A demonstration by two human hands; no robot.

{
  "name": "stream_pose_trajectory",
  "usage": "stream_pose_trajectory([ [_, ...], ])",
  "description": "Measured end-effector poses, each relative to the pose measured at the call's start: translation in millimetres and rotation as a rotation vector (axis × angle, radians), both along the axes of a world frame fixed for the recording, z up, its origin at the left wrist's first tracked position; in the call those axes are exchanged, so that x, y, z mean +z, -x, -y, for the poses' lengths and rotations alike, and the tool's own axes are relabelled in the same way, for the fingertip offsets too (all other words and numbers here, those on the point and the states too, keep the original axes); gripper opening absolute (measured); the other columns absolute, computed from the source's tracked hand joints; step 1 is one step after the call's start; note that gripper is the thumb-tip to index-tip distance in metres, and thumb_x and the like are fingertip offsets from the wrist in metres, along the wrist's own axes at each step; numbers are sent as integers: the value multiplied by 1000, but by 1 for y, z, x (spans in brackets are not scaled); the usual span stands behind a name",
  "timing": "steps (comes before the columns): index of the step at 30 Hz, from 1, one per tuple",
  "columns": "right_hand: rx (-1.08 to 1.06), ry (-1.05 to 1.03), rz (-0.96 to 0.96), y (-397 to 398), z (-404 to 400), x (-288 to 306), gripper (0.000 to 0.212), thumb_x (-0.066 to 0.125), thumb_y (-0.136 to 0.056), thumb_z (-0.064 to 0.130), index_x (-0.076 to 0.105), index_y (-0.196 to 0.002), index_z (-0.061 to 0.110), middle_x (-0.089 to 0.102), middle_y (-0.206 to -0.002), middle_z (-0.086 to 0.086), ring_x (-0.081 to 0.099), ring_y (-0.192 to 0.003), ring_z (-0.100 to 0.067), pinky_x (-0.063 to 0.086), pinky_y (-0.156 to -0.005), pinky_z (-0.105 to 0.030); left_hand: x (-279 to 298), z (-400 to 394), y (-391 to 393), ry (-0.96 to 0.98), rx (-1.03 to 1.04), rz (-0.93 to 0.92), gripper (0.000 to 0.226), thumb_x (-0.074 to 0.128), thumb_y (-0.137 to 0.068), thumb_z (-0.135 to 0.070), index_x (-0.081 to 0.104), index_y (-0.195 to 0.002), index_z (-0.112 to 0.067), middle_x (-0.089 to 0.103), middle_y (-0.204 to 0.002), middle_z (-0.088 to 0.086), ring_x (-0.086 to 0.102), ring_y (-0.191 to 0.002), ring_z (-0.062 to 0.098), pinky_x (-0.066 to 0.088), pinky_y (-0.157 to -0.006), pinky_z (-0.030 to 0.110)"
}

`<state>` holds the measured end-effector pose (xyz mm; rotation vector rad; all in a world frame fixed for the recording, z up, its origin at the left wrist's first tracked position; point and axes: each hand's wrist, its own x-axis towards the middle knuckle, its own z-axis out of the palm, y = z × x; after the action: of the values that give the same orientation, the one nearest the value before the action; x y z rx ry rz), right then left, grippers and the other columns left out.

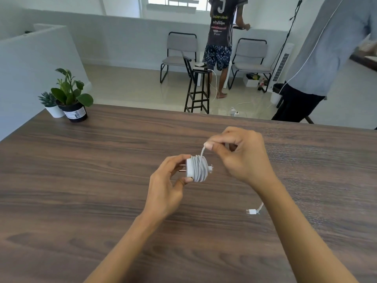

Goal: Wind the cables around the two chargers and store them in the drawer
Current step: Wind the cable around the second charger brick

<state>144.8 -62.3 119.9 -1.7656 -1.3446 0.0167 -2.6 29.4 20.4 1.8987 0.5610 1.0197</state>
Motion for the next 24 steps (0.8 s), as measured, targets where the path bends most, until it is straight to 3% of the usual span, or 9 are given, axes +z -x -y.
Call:
stream_pose_trajectory([
  [4,-43,-22,-67,-11,-12,-9,4,76,-77,22,77,-76,25,61,-60,11,48,-53,-2,37,-55,-17,12,14,6,90,-127,75,51,68,-76,12,59,-118,-15,62,-114,-3,62,-109,19,49,-96,31],
  [8,-4,-21,-347,-17,-17,-27,9,75,-78,16,76,-76,25,69,-68,16,59,-60,3,48,-62,-14,29,22,10,208,-186,165,50,64,-77,14,59,-116,-16,63,-114,4,61,-111,19,48,-97,28],
  [11,-36,20,-573,-21,-12,-48,4,72,-81,18,76,-82,18,75,-77,-3,68,-70,-16,56,-70,-25,42,25,15,262,-198,212,45,65,-75,4,58,-117,-13,65,-116,6,61,-112,19,49,-96,30],
  [13,-47,85,-659,-21,-5,-64,7,70,-83,17,75,-78,18,73,-69,1,64,-59,-8,54,-60,-19,51,23,17,257,-181,258,42,69,-78,-1,58,-117,-11,65,-117,5,61,-112,18,51,-94,31],
  [14,-46,108,-672,-19,-2,-72,12,70,-83,16,75,-73,18,68,-58,8,57,-50,0,46,-53,-12,56,21,19,239,-165,277,41,69,-79,-4,57,-117,-11,65,-117,4,62,-111,17,51,-93,30],
  [16,-56,126,-712,-12,2,-86,14,70,-83,15,74,-70,19,58,-48,13,47,-46,5,39,-52,-7,63,15,21,220,-130,306,42,67,-75,-7,57,-116,-10,64,-117,1,63,-110,14,52,-92,27],
  [20,-95,104,-756,1,12,-108,12,74,-79,13,76,-70,21,63,-54,9,54,-58,-2,45,-62,-11,70,1,23,186,-50,336,44,65,-75,-7,55,-117,-10,63,-114,0,63,-104,7,50,-88,19],
  [24,-63,103,-651,17,21,-113,13,78,-75,16,77,-71,28,64,-55,11,51,-55,0,40,-58,-13,67,-16,21,178,42,317,41,65,-80,6,56,-116,-12,64,-112,-4,63,-103,4,48,-87,15],
])
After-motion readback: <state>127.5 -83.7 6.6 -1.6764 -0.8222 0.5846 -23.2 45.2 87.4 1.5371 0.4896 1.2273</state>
